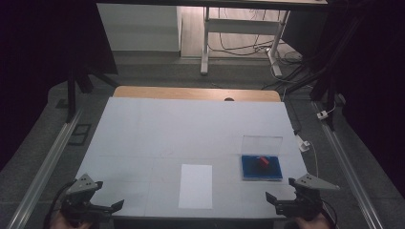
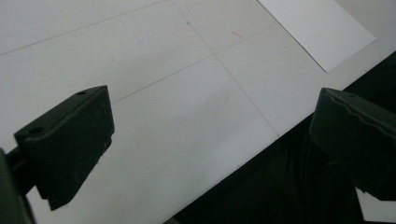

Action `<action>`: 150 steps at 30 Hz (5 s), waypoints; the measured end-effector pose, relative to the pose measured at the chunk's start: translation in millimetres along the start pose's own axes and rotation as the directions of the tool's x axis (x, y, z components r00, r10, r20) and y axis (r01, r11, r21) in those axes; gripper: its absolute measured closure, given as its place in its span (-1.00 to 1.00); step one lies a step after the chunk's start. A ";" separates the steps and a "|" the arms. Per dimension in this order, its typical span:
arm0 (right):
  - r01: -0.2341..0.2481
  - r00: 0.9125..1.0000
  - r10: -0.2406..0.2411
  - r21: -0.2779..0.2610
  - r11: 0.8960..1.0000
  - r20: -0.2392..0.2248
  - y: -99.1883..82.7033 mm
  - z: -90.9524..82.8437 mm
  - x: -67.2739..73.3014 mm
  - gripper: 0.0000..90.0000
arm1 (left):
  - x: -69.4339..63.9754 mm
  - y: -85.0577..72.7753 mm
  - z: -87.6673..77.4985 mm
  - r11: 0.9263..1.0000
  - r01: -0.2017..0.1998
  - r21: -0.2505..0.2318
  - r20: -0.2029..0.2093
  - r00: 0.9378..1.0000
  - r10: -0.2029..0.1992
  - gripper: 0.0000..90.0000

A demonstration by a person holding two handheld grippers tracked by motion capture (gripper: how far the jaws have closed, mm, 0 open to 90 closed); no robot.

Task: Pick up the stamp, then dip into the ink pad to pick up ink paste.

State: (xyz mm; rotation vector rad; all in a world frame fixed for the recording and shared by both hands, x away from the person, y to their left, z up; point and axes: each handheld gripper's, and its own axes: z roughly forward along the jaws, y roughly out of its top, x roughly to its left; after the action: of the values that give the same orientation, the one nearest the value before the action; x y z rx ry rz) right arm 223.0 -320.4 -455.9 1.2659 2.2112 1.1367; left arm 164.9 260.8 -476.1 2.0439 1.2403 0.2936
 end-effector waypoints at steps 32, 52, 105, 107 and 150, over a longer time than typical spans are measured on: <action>0.016 1.000 -0.016 -0.017 1.000 -0.018 3.6 -0.2 1.0 -1.00 | 3.0 -0.2 0.4 1.000 0.009 -0.003 0.002 1.000 -0.009 -0.98; 0.041 0.999 -0.042 -0.010 0.999 -0.035 14.2 8.7 5.0 -1.00 | 3.1 0.2 1.1 1.000 0.010 0.000 0.008 1.000 -0.010 -0.98; 0.120 0.992 -0.127 0.175 0.977 0.028 54.8 99.9 -49.6 -0.58 | 4.6 1.2 3.0 1.000 0.015 0.016 0.013 1.000 -0.015 -0.98; 0.131 0.990 -0.138 0.185 0.974 0.025 55.5 99.5 -50.7 -0.40 | 4.5 1.3 3.2 1.000 0.014 0.018 0.013 1.000 -0.014 -0.98; 0.113 0.992 -0.106 0.120 0.986 -0.064 63.0 78.8 -52.7 0.78 | 4.4 1.6 3.3 1.000 0.011 0.018 0.015 1.000 -0.012 -0.97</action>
State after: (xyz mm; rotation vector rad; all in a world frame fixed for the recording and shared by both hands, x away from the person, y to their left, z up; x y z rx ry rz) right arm 336.3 -310.0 -459.8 1.1553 2.3943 1.0203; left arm 169.9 262.6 -478.1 2.0499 1.2491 0.2621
